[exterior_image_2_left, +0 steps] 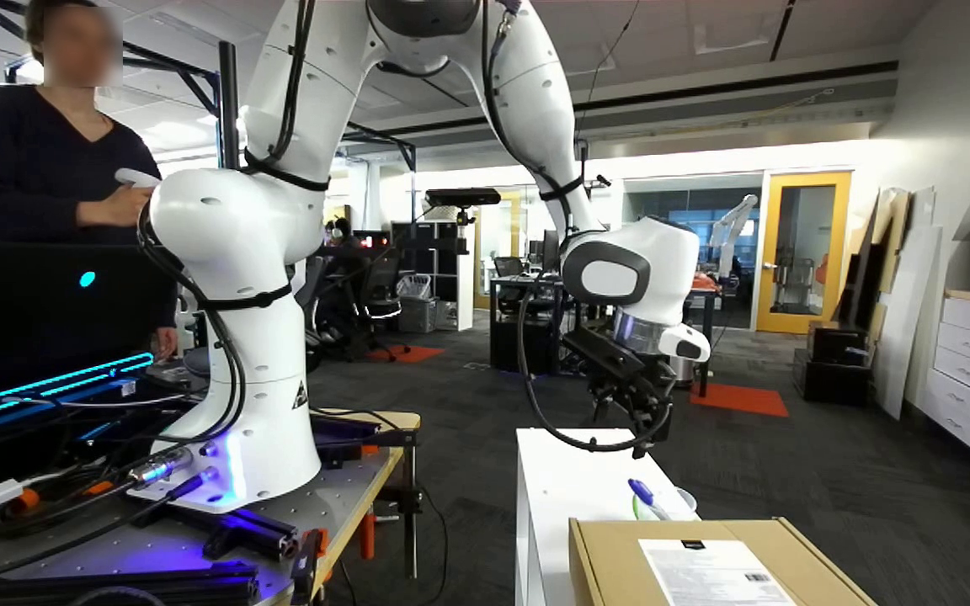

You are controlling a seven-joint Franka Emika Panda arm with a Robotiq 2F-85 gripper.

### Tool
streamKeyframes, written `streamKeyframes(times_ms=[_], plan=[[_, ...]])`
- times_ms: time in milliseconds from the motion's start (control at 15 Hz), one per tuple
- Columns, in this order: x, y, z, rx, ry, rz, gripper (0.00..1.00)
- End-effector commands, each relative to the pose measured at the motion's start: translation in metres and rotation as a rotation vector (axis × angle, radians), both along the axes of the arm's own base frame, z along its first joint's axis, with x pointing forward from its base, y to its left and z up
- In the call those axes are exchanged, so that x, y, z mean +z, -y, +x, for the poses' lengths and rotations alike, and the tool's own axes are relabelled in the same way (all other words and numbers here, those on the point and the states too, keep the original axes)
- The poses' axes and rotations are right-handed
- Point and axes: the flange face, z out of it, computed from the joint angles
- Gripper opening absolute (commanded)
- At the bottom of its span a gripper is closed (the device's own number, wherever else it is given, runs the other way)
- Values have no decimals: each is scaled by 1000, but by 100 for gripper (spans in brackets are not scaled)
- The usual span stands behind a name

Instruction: Pick the marker from the cup and put it on the table

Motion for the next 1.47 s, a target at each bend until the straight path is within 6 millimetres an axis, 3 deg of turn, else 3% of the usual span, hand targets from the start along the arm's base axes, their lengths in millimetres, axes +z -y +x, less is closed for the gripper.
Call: streamKeyframes(times_ms=[0,867,1400], plan=[[-1,-2,14,54,39,-42,100],[-3,-8,15,144,47,-74,100],[-29,-14,9,264,56,-131,100]])
